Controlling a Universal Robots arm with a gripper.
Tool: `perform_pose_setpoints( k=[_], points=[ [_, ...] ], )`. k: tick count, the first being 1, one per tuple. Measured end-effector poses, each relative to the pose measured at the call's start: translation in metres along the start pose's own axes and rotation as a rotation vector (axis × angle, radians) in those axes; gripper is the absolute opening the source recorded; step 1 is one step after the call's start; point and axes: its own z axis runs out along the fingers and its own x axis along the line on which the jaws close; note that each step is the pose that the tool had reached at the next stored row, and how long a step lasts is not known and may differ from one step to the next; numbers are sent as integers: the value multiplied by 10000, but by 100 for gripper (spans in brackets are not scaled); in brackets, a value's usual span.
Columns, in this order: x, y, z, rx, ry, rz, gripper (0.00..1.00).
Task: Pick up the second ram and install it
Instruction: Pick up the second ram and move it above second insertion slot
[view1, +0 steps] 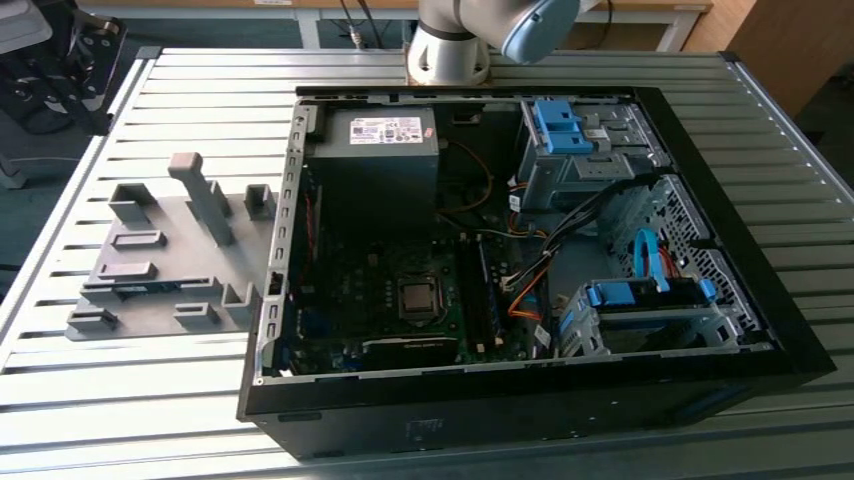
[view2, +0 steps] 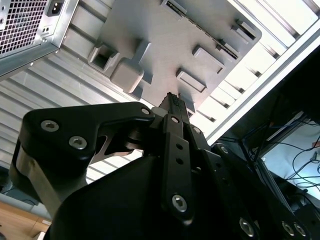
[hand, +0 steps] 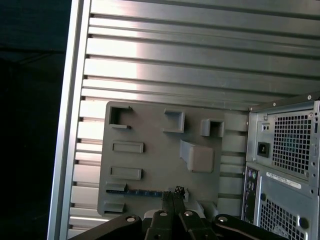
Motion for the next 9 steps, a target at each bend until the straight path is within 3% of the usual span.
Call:
perform_pose_setpoints(
  k=[9],
  points=[
    [0,0,0,-2,3,-73,11]
  ],
)
